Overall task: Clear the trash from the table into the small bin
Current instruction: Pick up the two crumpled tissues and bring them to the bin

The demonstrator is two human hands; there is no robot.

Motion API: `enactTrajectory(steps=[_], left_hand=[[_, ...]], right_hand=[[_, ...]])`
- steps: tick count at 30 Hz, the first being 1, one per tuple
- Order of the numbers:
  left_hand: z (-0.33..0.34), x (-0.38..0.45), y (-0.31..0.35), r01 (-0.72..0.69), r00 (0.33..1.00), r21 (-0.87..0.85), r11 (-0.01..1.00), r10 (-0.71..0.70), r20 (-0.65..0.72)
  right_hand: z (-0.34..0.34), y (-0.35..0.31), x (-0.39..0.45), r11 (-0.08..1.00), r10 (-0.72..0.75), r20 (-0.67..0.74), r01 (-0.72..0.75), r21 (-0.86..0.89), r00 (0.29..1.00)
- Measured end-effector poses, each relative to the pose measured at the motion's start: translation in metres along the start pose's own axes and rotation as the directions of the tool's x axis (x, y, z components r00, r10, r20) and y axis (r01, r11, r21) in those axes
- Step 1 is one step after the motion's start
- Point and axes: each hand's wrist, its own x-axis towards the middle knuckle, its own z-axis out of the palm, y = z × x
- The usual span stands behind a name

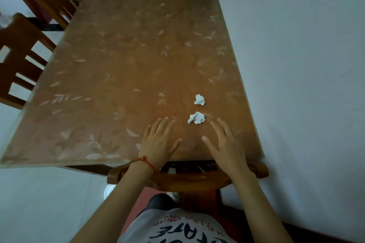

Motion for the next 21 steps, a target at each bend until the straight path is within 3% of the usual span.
enactTrajectory(steps=[10,18,21], left_hand=[[0.023,0.084,0.007,0.199,0.967,-0.464,0.863,-0.096,0.236],[0.060,0.133,0.019,0.441,0.895,-0.575,0.689,-0.294,0.335],[0.077,0.147,0.022,0.468,0.882,-0.572,0.674,-0.320,0.345]], right_hand=[[-0.002,0.017,0.045,0.980,0.198,0.046,-0.199,0.003,0.979],[-0.002,0.038,0.056,0.967,0.253,0.092,-0.256,0.016,0.963],[-0.004,0.047,0.060,0.966,0.256,0.094,-0.258,0.019,0.962]])
